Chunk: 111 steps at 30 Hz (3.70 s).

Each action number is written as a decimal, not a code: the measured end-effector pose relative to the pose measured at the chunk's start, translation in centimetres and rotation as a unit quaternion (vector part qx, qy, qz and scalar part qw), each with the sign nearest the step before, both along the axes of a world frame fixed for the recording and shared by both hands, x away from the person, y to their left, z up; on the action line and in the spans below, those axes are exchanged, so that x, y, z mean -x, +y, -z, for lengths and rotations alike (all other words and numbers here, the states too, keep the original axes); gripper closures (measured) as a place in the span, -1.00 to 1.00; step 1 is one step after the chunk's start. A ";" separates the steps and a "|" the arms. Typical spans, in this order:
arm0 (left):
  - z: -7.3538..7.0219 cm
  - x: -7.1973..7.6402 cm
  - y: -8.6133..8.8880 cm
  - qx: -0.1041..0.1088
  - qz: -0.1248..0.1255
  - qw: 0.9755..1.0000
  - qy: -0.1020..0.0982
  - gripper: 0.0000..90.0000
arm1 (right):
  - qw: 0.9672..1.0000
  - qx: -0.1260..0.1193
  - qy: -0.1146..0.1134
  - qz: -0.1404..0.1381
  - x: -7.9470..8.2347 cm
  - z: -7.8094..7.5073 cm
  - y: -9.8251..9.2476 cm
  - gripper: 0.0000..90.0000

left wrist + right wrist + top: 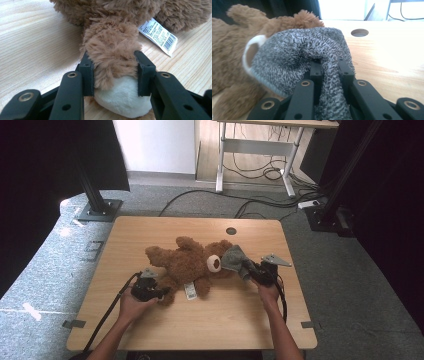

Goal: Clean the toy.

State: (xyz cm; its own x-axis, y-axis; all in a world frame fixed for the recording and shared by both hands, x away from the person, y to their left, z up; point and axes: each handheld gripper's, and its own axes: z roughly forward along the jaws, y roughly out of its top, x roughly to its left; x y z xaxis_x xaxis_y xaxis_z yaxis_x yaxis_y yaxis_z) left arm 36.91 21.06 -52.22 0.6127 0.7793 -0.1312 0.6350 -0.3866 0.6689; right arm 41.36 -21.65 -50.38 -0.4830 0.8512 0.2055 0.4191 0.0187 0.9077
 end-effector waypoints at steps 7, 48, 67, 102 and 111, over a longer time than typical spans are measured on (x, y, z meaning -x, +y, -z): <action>0.0 -0.1 0.1 0.003 0.004 1.000 0.001 0.30 | 0.999 0.007 0.044 -0.009 -2.4 1.7 1.3 0.74; 1.2 -3.2 -2.1 -0.025 -0.001 1.000 -0.004 0.21 | 0.997 -0.004 -0.028 -0.070 -3.6 -4.3 5.0 0.74; 1.3 -3.0 -2.2 -0.033 -0.005 0.999 -0.004 0.24 | 0.998 0.007 0.065 -0.006 -5.7 0.1 4.6 0.75; 1.3 -2.9 -2.3 -0.048 -0.013 0.999 -0.011 0.26 | 0.999 -0.029 0.006 -0.028 -2.8 -1.9 3.6 0.77; 1.3 -2.9 -2.2 -0.048 -0.012 0.999 -0.011 0.26 | 0.999 -0.014 0.000 -0.030 -4.7 -2.6 6.8 0.75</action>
State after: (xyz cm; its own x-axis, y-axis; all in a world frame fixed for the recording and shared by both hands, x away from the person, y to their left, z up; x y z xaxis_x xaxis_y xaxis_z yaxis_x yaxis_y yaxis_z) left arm 39.80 18.82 -53.51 0.5957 0.8022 -0.0411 0.6299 -0.4347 0.6437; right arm 46.02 -14.88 -47.80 -0.5328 0.8145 0.2298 0.4185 0.0175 0.9081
